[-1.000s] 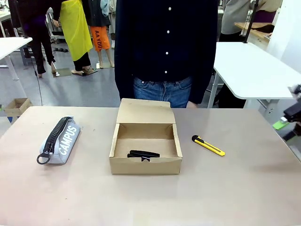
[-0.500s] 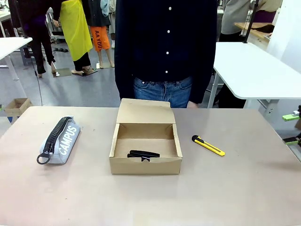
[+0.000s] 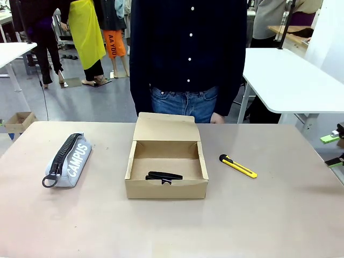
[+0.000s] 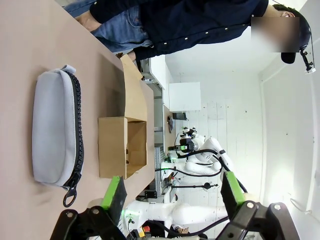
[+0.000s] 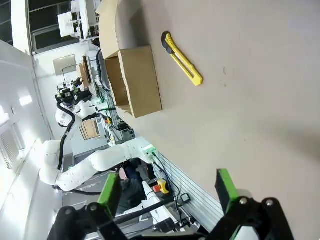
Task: Pack the items into the box.
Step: Pick up the item specified by the human and place it in the Mailer Box.
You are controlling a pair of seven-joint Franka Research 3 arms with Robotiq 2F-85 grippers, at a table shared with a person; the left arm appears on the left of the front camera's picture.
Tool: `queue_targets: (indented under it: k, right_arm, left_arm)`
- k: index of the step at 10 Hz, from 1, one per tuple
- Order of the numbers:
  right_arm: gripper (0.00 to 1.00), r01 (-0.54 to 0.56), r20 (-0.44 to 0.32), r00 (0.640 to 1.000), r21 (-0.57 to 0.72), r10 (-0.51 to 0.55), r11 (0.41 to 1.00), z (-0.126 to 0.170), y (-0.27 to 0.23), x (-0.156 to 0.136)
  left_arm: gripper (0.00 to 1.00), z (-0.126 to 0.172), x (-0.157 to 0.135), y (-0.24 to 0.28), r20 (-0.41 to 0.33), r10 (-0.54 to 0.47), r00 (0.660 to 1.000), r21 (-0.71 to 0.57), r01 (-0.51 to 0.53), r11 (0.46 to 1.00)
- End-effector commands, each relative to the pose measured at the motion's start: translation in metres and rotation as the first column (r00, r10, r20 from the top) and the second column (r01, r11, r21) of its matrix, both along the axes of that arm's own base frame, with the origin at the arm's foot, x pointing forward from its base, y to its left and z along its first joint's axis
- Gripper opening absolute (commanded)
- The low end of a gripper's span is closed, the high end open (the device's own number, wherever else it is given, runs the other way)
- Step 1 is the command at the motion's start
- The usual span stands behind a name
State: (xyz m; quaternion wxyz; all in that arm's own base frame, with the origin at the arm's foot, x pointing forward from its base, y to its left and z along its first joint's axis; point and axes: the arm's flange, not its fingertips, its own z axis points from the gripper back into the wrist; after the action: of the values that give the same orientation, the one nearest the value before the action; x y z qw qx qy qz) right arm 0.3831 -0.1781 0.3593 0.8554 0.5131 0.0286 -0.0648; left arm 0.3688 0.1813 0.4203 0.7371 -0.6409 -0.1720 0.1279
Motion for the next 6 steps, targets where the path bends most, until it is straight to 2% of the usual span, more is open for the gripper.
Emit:
queue_targets:
  k: [1, 6]
  right_arm:
    - [1.00, -0.002, 0.025, 1.000, -0.009, 0.003, 1.000, 0.0005, -0.0007, -0.0044]
    - [1.00, -0.002, 0.025, 1.000, -0.009, 0.003, 1.000, 0.0005, -0.0007, -0.0044]
  left_arm:
    - [1.00, 0.0018, -0.0010, -0.0011, 0.015, -0.003, 1.000, -0.011, 0.003, 1.000]
    - [1.00, 0.0018, -0.0010, -0.0011, 0.015, -0.003, 1.000, -0.011, 0.003, 1.000]
